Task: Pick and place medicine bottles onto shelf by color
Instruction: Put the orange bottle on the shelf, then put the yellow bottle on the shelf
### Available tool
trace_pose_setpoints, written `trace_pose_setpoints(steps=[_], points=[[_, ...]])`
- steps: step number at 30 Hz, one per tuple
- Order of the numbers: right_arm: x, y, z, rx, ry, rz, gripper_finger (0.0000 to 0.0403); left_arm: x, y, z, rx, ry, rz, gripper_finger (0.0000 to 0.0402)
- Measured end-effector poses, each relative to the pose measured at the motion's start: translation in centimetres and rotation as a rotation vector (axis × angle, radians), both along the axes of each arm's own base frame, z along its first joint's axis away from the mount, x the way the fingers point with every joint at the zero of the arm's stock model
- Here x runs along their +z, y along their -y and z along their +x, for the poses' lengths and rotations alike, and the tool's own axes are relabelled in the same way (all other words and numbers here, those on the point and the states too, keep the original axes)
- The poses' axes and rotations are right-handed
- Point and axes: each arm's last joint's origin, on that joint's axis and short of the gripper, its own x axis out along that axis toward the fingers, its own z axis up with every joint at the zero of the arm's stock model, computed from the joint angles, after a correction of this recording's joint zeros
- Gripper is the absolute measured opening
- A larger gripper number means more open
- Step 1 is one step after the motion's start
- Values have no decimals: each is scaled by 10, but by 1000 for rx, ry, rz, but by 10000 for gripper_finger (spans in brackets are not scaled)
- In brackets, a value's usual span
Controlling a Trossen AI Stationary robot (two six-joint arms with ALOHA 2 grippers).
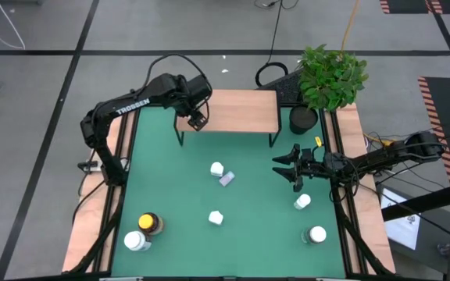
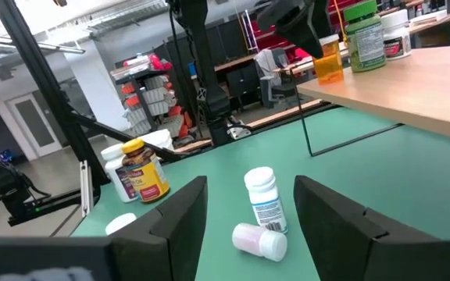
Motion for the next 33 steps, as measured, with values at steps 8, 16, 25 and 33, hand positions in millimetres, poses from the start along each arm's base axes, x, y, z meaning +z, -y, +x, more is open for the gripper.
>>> trace_pose_setpoints(steps=[8,16,25,33], points=[[0,0,0,0,0,0,187,25,13,-16,7,51,65,334],[0,0,0,0,0,1,187,57,54,-37,-54,82,193,346],[0,0,0,3,0,6,187,44,165,-63,-154,159,241,347],[-1,0,0,9,-7,3,187,-21,252,-90,-196,114,98,347]])
